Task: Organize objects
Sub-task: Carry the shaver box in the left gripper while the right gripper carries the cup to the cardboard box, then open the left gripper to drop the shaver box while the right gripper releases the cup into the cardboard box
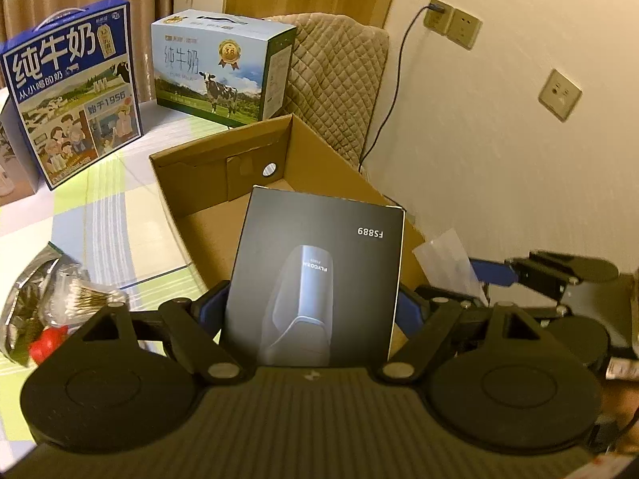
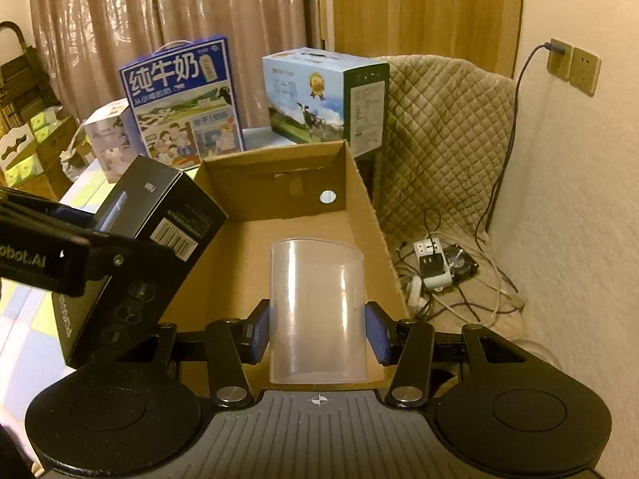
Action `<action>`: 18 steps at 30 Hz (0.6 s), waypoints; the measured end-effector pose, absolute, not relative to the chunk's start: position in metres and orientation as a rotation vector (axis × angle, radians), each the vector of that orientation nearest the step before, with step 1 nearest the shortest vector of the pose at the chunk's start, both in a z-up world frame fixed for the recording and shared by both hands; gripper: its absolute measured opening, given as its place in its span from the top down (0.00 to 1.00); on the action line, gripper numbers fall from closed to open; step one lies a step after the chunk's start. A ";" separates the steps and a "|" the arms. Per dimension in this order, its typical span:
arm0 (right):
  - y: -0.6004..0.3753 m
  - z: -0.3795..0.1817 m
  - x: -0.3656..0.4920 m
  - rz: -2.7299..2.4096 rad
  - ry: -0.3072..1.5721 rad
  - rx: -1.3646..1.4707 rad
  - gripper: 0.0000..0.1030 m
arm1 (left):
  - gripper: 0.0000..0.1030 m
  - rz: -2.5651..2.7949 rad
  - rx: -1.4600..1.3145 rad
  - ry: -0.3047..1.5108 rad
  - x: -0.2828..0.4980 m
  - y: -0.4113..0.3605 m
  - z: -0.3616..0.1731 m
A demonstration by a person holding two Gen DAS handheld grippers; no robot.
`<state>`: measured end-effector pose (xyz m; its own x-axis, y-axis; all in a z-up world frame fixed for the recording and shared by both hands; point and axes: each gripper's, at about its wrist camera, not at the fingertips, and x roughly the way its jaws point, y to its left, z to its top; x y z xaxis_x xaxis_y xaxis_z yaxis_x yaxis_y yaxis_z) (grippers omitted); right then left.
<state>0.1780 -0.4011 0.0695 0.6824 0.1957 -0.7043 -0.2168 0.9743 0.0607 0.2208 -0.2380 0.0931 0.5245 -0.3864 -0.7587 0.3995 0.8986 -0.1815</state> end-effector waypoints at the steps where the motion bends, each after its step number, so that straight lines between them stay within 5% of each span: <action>1: -0.403 0.068 0.180 0.229 0.790 -0.025 0.55 | 0.23 -0.470 0.007 0.905 0.224 -0.240 0.092; 18: -0.409 0.055 0.190 0.223 0.818 0.008 0.55 | 0.16 -0.436 -0.043 0.883 0.226 -0.223 0.077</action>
